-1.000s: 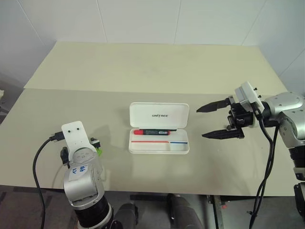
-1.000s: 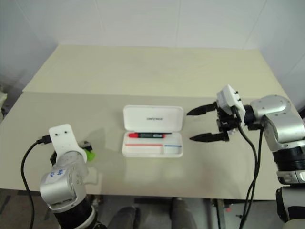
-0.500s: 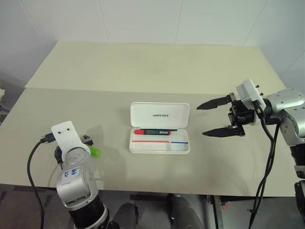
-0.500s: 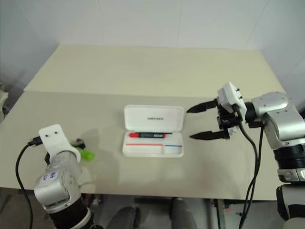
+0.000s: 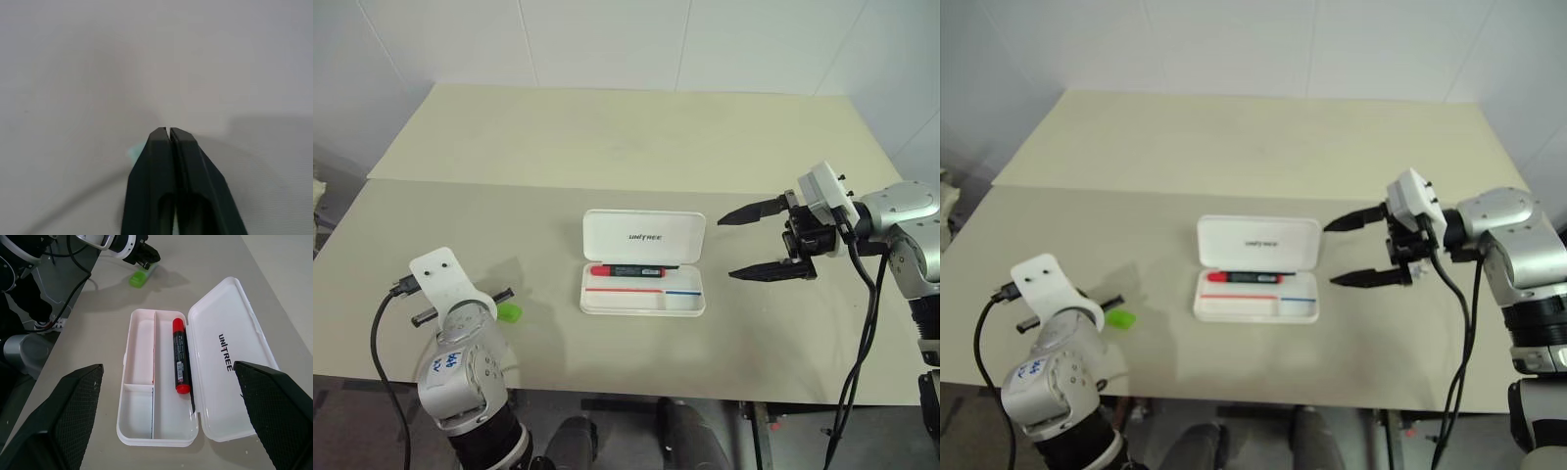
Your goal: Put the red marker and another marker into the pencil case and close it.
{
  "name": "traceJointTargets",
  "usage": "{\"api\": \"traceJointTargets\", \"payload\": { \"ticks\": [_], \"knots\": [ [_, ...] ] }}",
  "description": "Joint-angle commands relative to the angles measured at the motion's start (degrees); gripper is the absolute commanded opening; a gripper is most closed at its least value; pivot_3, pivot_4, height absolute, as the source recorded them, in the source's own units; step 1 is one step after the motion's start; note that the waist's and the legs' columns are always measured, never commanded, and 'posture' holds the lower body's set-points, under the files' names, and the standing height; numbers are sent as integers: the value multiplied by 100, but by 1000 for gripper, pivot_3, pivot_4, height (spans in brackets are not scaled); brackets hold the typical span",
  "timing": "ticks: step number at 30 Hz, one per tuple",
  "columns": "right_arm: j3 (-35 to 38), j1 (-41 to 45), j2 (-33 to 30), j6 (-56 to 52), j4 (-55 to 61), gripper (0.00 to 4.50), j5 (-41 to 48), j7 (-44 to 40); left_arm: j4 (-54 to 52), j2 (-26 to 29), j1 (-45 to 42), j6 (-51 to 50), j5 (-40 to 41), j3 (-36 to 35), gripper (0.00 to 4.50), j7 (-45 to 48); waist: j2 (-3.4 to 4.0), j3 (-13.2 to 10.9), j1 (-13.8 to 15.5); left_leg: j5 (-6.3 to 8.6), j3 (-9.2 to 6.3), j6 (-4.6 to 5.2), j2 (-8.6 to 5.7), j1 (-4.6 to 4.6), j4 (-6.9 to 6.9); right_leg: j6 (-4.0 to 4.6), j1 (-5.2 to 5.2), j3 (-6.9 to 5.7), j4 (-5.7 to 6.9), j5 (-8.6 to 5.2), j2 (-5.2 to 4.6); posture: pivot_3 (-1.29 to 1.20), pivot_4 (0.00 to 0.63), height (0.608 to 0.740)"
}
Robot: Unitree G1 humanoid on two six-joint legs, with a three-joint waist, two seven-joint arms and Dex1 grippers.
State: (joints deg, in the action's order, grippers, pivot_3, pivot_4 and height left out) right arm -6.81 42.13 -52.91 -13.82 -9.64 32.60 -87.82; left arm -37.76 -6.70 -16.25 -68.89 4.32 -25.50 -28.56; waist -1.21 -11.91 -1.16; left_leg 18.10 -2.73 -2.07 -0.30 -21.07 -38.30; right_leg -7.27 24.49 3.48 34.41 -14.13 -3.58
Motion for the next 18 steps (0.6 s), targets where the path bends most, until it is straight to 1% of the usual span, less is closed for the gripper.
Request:
{"api": "traceJointTargets", "payload": {
  "ticks": [1, 4, 5, 6, 8, 11, 12, 15, 17, 18],
  "knots": [
    [67, 95, -29, 45, 107, 4500, 1, -467, -244, -882, 176, 593, 348, -252, 79, 125, 0, 0, 7, 0, 0, 0, 0, -1, 0, 0, 0, 0, -1, 0, 0, 0, 150, 740],
    [54, 102, -3, 66, 60, 4500, -24, -467, -455, -1013, 169, 1207, 1005, -540, 79, 258, 0, 0, 20, 0, 1, 0, 1, -2, 2, 0, 1, 0, -5, 0, 0, 0, 150, 740],
    [49, 105, 2, 76, 41, 4500, -31, -467, -483, -989, 206, 1290, 1122, -550, 477, 228, 0, 0, 21, 0, 1, 0, 2, -2, 2, 0, 1, 0, -6, 0, 0, 0, 150, 740],
    [43, 116, 16, 85, 15, 4500, -40, -467, -499, -939, 259, 1330, 1214, -537, 666, 178, 0, 0, 22, 0, 1, 0, 2, -2, 2, 0, 1, 0, -8, 0, 0, 0, 150, 740],
    [22, 129, 37, 113, -29, 4500, -56, -467, -557, -892, 395, 1239, 1352, -466, 1283, 47, 0, 0, 36, 1, 2, 0, 2, -1, 3, 0, 1, 1, -9, 0, -1, 0, 150, 740],
    [-10, 157, 66, 141, -88, 4500, -72, -467, -786, -942, 600, 1108, 1525, -296, 2366, -108, 0, 0, 76, 0, 2, 0, 1, -1, -1, 1, 1, 1, -6, 1, 1, 0, 150, 740],
    [-20, 164, 69, 150, -107, 4500, -73, -467, -841, -939, 645, 1084, 1539, -249, 2660, -176, 0, 0, 93, 0, 2, 0, 1, -2, -1, 1, 1, 1, -6, 2, 1, 0, 150, 740],
    [-72, 206, 85, 190, -185, 4500, -83, -467, -933, -922, 687, 1072, 1627, -246, 3699, -338, 0, 0, 111, 0, 2, 0, 1, -2, -1, 1, 0, 0, -6, 2, 1, 0, 150, 740],
    [-124, 248, 84, 229, -250, 4500, -74, -468, -1005, -941, 711, 1000, 1627, -241, 4472, -510, -1, 0, 111, 0, 2, 0, 1, -2, -1, 1, 0, 1, -7, 2, 1, 0, 150, 740],
    [-152, 276, 89, 245, -284, 4500, -71, -468, -1037, -992, 719, 969, 1624, -244, 4472, -618, -1, 0, 112, 0, 2, 0, 1, -2, -1, 1, 0, 1, -7, 2, 1, 0, 150, 740]
  ]
}}
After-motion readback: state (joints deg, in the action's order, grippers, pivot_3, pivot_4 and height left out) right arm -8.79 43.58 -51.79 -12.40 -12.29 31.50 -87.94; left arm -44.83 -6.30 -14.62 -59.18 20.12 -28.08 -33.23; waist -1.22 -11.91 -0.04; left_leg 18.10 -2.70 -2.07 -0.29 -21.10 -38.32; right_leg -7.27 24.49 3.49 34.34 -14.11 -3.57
